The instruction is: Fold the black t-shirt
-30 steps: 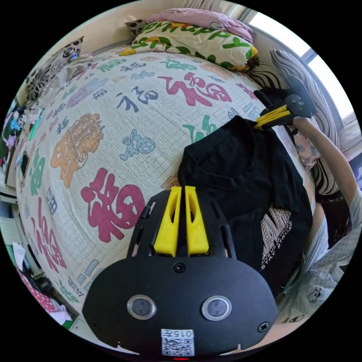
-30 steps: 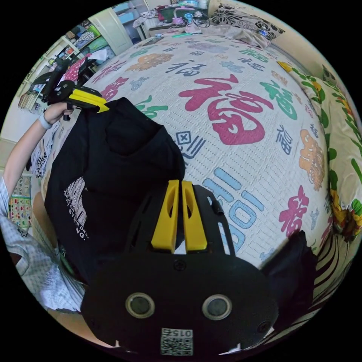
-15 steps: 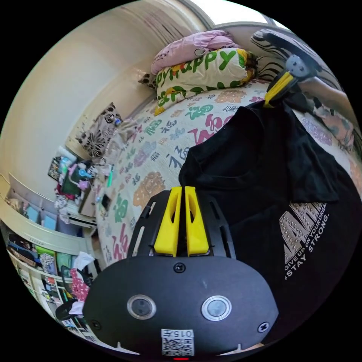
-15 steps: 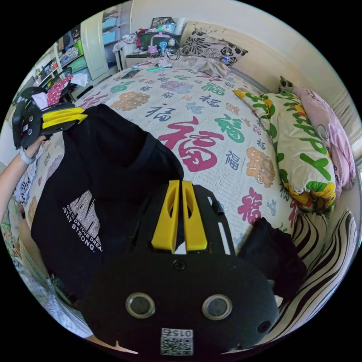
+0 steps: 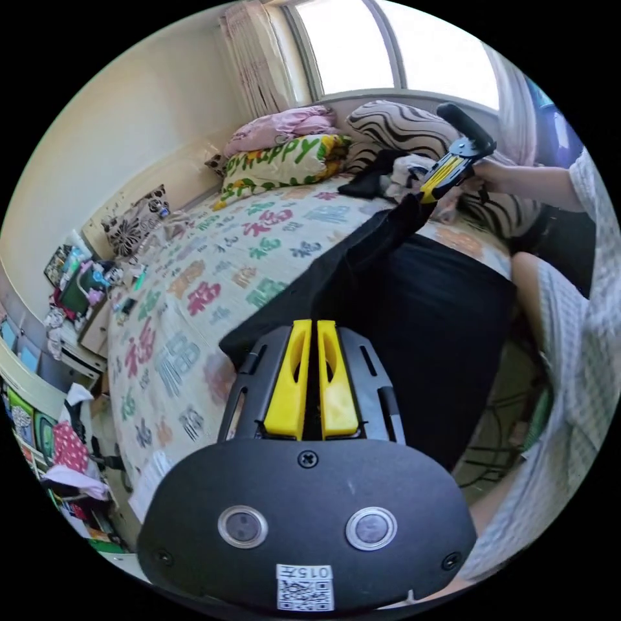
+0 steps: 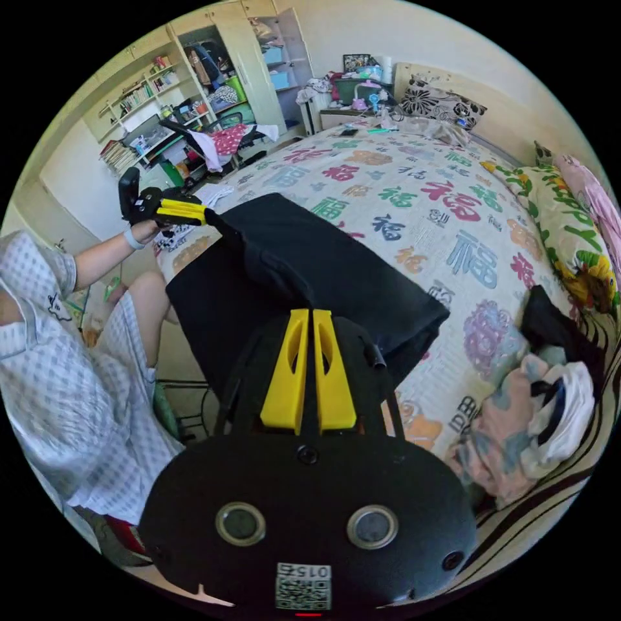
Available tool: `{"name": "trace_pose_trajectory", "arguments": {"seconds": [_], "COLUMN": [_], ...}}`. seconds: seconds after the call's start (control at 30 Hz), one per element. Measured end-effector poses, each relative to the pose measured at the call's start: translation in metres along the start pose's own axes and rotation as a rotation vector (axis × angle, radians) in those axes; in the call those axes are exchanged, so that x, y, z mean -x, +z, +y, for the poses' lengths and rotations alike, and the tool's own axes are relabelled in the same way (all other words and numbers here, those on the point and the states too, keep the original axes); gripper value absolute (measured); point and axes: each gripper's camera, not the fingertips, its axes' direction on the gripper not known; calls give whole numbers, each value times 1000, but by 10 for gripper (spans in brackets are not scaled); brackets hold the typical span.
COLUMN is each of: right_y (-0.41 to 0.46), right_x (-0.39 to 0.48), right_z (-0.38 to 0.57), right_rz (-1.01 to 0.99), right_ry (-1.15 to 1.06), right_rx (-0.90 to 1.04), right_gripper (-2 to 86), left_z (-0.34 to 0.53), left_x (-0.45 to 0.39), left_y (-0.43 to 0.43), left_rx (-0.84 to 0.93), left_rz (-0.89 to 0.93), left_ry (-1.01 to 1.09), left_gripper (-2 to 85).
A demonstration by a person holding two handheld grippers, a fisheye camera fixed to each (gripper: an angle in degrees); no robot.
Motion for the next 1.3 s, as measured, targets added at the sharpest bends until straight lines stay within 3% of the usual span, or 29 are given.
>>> {"name": "trace_pose_trajectory", "arguments": {"seconds": [0.23,0.47,0.63,0.8,0.97,1.13,1.2,1.3], "right_y": [20,35,28,-5,-2,44,28,-20], "right_x": [96,140,117,90,70,39,9,-59], "right_z": [112,163,172,178,177,181,182,185], "right_rz": [-50,106,24,14,-25,-112,-213,-269], "right_ry": [-29,-157,-45,80,129,140,206,394], "right_rx": [136,255,294,210,132,392,332,73], "right_gripper": [2,16,49,37,4,-7,-8,0], "left_z": [90,116,124,117,114,143,152,169], "left_x": [-76,-91,-75,-57,-43,-14,11,79], "left_y": [-45,-39,-35,-62,-26,17,8,-32], "left_rx": [88,208,405,314,295,477,480,277], "left_rz": [137,215,200,233,340,413,443,389], "left_ry": [-59,-64,-111,-193,-277,-364,-425,-599], "left_gripper": [6,4,-4,-8,-8,-5,-3,8]}}
